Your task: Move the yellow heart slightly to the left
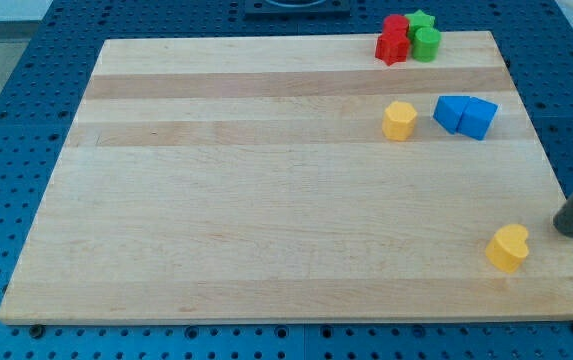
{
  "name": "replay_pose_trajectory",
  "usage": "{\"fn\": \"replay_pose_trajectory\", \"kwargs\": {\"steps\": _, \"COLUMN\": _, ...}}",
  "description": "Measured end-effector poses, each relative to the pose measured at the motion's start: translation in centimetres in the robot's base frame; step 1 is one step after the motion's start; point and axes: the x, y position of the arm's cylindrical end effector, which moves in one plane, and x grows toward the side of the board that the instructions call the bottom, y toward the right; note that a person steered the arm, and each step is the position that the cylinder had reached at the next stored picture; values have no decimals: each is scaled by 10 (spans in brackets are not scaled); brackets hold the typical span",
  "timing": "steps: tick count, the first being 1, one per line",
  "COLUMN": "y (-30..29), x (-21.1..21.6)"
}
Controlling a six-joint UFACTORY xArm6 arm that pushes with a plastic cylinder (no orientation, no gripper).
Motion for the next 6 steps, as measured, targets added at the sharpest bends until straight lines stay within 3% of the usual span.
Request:
{"fn": "replay_pose_trajectory", "kwargs": {"steps": 3, "y": -72, "x": 12}}
{"fn": "replay_pose_trajectory", "kwargs": {"steps": 6, "y": -71, "x": 33}}
